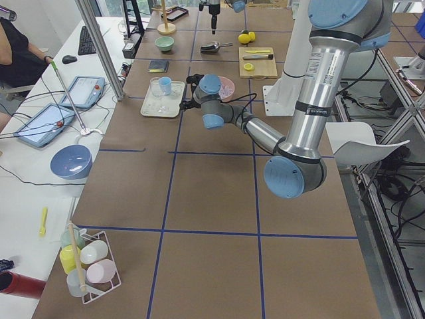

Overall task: Put ice in cup with scoop
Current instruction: 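Lower the right gripper to the scoop handle while the left arm rises, then close the right gripper on the scoop handle and lift it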

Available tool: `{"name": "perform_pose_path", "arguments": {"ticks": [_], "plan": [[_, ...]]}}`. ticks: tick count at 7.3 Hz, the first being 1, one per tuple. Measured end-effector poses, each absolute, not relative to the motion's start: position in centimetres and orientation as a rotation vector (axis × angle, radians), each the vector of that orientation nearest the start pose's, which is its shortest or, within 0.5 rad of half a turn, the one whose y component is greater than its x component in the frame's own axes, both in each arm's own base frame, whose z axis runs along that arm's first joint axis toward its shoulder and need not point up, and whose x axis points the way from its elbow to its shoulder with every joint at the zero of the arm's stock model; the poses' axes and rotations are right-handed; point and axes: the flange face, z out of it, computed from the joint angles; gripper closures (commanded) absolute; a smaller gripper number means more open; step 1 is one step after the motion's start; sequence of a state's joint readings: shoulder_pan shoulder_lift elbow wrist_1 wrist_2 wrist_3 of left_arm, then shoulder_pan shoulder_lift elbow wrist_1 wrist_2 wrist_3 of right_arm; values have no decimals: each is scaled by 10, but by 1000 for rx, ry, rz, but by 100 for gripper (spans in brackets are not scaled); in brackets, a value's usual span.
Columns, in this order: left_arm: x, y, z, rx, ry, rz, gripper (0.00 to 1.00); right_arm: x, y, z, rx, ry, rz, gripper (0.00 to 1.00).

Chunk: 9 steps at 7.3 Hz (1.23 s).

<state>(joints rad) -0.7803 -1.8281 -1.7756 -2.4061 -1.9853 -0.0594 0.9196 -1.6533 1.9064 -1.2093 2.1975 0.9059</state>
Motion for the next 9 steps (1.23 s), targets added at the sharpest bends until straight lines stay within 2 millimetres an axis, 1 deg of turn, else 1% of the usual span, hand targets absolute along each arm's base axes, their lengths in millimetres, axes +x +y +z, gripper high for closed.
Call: {"name": "perform_pose_path", "arguments": {"ticks": [1,4,5,6,7,8,9], "plan": [[344,-470,327,1056,883,887,0,-241,-413,502,-4,-820,40,0],[348,-470,320,1066,890,889,0,-254,-391,533,-54,-762,15,2],[350,-470,318,1069,892,891,0,-260,-387,541,-70,-750,4,26],[351,-470,315,1073,894,891,0,-265,-386,545,-78,-746,-4,52],[352,-470,313,1076,896,891,0,-267,-385,546,-83,-747,-8,64],[352,-470,311,1079,897,891,0,-267,-385,545,-87,-751,-11,87],[353,-470,310,1080,898,892,0,-268,-384,544,-88,-754,-13,100]]}}
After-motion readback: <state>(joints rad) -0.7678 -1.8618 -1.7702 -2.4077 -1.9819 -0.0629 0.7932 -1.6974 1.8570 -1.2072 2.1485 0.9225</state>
